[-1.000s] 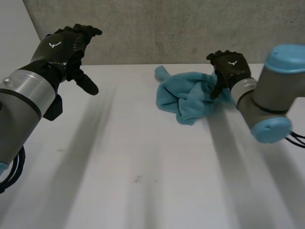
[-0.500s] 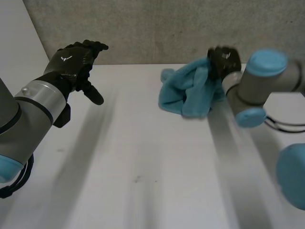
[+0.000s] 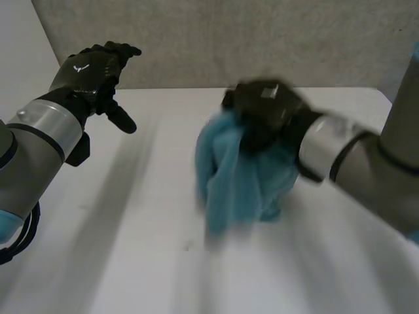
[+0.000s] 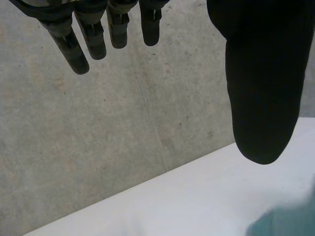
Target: Fold the laundry
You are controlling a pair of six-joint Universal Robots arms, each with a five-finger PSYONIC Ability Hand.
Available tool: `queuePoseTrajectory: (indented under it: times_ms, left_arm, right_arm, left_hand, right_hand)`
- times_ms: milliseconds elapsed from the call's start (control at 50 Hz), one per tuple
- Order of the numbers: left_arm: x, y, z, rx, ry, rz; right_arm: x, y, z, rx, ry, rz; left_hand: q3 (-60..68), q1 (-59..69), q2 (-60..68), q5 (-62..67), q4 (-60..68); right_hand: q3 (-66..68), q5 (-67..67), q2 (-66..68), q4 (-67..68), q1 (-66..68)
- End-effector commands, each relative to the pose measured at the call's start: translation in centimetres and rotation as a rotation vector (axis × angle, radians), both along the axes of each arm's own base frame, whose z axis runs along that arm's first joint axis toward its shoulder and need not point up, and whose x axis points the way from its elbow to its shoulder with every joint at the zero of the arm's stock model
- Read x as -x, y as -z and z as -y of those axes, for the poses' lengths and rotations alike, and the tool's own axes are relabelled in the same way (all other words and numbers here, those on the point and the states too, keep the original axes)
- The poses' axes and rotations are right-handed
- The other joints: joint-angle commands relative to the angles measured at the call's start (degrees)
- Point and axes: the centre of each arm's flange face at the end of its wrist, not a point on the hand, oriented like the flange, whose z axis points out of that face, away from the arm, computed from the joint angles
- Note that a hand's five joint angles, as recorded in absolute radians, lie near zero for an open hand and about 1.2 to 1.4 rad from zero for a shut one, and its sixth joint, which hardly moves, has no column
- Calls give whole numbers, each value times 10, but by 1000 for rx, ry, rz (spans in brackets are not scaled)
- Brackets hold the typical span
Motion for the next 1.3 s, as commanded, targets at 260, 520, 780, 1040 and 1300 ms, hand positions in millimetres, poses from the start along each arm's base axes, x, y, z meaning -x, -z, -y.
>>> queuePoseTrajectory:
  times_ms: [260,520,780,1040,1300]
  left_arm:
    - [32,48,-5,-121,100,61]
    - [46,100,-23,-287,215,293]
    - [45,101,-88,-364,322,385]
    - [43,129,-86,-399,346,506]
    - [50,134,-78,-350,359,514]
  right_arm:
    - [45,-26,10,61,158,-146]
    - [63,26,12,-134,214,-191]
    - [47,83,21,-34,45,-414]
    - [12,121,23,12,-120,-493]
    - [3,111,42,71,-85,-465]
  left_hand:
    - [4,1,7,-17,5]
    - [11,8,13,-11,12]
    - [19,16,22,-2,21]
    - [63,60,65,41,64]
    - [651,648,653,629,652]
  right_hand:
    - [-510,-503,-507,-519,-403]
    - [-510,-503,-507,-519,-403]
    - [-510,-503,-507,-519,-403]
    - [-510,-503,-507,-519,-403]
    - [190,196,192,181,296]
